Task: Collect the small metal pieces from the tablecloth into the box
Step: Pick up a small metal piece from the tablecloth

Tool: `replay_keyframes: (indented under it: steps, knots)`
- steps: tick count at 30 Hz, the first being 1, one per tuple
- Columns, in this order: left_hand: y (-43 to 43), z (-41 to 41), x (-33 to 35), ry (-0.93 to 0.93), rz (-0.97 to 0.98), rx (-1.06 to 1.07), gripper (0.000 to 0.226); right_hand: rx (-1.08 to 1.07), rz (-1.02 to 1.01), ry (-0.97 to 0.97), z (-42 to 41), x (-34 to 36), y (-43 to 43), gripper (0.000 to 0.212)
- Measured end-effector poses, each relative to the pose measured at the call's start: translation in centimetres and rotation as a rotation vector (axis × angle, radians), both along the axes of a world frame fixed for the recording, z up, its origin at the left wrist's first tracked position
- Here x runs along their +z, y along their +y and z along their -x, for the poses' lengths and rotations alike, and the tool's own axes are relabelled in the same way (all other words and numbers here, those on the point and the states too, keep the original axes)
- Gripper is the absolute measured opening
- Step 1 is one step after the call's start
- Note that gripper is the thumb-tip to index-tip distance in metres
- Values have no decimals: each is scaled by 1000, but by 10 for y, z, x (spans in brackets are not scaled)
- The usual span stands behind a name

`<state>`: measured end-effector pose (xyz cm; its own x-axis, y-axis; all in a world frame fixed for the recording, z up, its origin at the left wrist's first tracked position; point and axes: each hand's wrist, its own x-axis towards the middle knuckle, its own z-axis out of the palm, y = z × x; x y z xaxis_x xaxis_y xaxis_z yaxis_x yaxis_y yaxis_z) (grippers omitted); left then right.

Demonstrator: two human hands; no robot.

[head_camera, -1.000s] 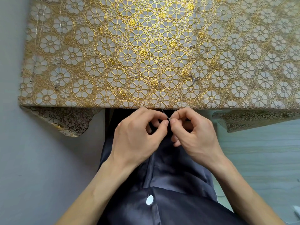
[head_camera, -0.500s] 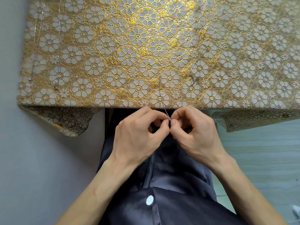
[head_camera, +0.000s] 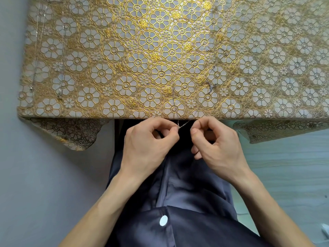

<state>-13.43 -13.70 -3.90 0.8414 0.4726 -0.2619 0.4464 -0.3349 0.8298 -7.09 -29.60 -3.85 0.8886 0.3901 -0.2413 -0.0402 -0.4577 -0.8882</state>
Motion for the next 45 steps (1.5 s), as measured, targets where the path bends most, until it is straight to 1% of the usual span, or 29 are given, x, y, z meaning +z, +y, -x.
replay_keyframes:
  steps: [4, 7, 10, 17, 20, 22, 24, 28, 30, 34, 42, 45]
  knots:
    - [0, 1, 3, -20, -24, -47, 3, 93, 56, -260, -1, -1, -3, 5]
    - [-1, 0, 4, -34, -44, -71, 4, 129, 122, -407, -2, -1, -3, 4]
    - [-2, 0, 5, -50, -90, -95, 11, 171, 146, -467, -1, -4, -3, 3]
    - [-4, 0, 8, -77, -304, -159, 9, 242, 186, -579, -4, -6, -2, 10]
    - [-4, 0, 9, -74, -380, -191, 11, 271, 219, -588, -4, -7, -2, 15]
    - [-4, 0, 10, -72, -398, -206, 12, 283, 233, -587, -4, -7, -2, 17]
    - [-4, 0, 9, -67, -364, -204, 13, 287, 233, -577, -5, -8, -1, 17]
    - [-3, -2, 8, -49, -152, -134, 14, 247, 173, -532, -5, -8, -1, 10]
    - [-2, -2, 7, -36, -105, -106, 10, 195, 149, -491, -5, -8, -1, 5]
    - [0, -1, 7, -40, -108, -99, 7, 166, 127, -445, -6, -8, -3, 4]
    - [-2, -3, 9, -65, -82, -158, 11, 237, 126, -498, -5, -10, -6, 8]
    - [-4, -3, 8, -71, -101, -171, 11, 268, 138, -500, -4, -12, -7, 10]
